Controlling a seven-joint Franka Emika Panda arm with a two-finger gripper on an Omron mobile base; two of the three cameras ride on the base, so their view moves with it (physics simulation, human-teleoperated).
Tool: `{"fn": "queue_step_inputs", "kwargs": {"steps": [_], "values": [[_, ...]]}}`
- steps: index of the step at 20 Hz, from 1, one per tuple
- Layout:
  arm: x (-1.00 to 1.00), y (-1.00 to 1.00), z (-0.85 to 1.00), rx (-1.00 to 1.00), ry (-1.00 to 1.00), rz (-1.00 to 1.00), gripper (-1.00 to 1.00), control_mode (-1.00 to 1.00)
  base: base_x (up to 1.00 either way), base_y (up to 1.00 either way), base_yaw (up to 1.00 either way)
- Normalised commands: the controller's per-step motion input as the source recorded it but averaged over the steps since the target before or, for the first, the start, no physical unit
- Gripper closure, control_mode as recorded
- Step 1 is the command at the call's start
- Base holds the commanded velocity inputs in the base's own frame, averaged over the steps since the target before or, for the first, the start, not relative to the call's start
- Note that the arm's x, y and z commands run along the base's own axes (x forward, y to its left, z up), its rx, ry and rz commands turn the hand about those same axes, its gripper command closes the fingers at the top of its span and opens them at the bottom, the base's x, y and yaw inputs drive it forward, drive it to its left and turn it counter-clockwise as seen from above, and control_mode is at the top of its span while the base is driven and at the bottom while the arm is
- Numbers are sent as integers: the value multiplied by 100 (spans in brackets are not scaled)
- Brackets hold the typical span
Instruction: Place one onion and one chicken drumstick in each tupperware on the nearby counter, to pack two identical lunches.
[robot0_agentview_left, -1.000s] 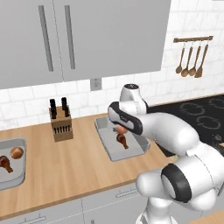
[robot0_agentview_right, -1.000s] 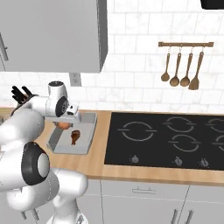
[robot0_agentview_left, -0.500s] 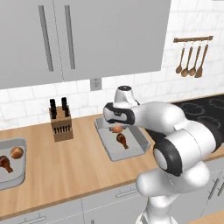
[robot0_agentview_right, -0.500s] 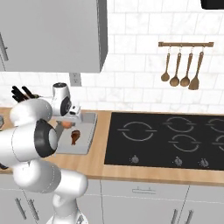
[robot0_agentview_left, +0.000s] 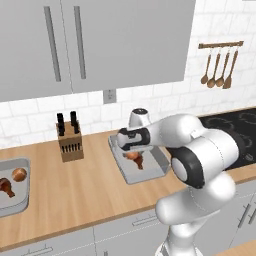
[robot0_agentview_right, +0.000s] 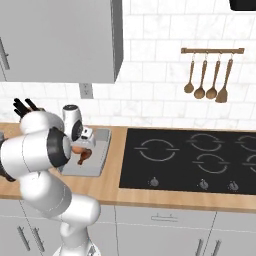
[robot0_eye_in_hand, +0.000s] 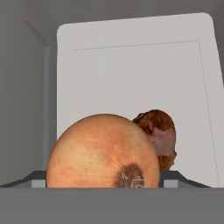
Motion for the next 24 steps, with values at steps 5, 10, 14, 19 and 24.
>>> {"fn": "queue_step_inputs", "kwargs": {"steps": [5, 10, 14, 19, 24], "values": [[34, 6, -1, 0, 0, 0, 100, -100, 0, 0, 0], [3, 0, -2, 0, 0, 0, 100, -100, 0, 0, 0], [0, 0, -3, 0, 0, 0, -100, -100, 0, 0, 0], [0, 1, 4, -1, 0, 0, -100, -100, 0, 0, 0], [-24, 0, 27, -1, -1, -1, -100, -100, 0, 0, 0]]}}
